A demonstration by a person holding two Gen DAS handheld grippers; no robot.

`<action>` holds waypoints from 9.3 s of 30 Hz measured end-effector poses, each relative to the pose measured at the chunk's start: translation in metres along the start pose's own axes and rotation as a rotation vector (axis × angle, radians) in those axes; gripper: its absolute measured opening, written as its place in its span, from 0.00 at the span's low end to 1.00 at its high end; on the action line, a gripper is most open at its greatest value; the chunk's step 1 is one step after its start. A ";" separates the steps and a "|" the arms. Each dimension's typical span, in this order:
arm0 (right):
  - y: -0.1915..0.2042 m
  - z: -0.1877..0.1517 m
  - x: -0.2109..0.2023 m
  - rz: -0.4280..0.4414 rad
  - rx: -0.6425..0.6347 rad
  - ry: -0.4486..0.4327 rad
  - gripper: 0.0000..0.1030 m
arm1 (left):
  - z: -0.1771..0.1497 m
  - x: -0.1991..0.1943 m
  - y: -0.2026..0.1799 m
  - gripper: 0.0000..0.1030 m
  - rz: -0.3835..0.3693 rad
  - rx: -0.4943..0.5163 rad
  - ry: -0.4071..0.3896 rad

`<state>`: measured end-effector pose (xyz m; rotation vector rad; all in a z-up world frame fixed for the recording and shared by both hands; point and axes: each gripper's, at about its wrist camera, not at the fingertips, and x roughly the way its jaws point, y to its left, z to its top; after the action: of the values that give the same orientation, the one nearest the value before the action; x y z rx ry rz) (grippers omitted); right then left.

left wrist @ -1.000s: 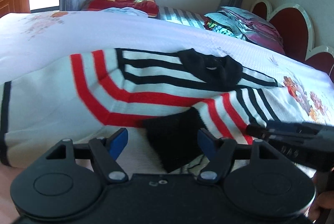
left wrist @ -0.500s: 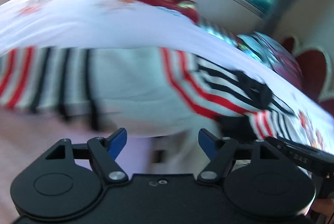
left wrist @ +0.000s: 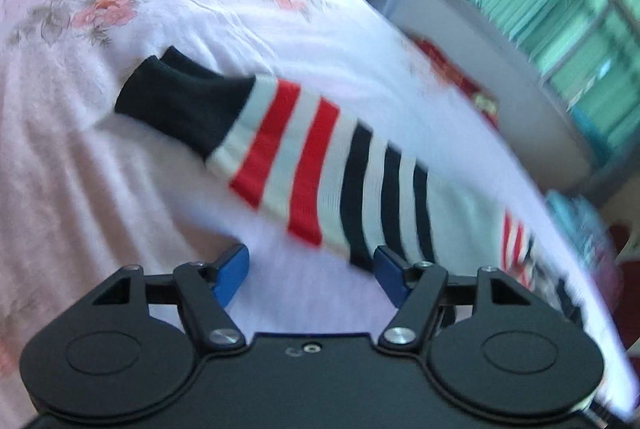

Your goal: Fold small clothes

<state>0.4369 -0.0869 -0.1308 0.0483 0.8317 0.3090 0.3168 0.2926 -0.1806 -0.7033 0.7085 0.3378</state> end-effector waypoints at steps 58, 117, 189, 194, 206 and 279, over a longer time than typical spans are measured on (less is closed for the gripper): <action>-0.009 -0.006 -0.033 -0.086 -0.139 -0.063 0.75 | -0.121 0.015 -0.188 0.64 -0.132 0.990 0.008; -0.186 -0.013 -0.049 -0.133 0.455 -0.052 0.28 | -0.043 0.079 -0.208 0.49 -0.241 0.605 0.144; -0.143 -0.014 -0.031 -0.167 0.204 -0.009 0.08 | -0.082 0.097 -0.242 0.28 -0.238 0.692 0.120; -0.146 -0.014 -0.040 -0.186 0.206 -0.023 0.11 | -0.079 0.090 -0.246 0.28 -0.227 0.682 0.129; -0.102 -0.010 -0.047 -0.127 0.129 -0.071 0.48 | -0.108 0.054 -0.251 0.28 -0.286 0.737 0.141; -0.048 -0.180 -0.192 -0.143 0.044 0.046 0.48 | -0.225 -0.104 -0.133 0.37 -0.263 0.871 0.201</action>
<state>0.1958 -0.2019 -0.1218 0.0233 0.8825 0.1579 0.2019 0.0359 -0.1688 0.0100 0.8502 -0.2897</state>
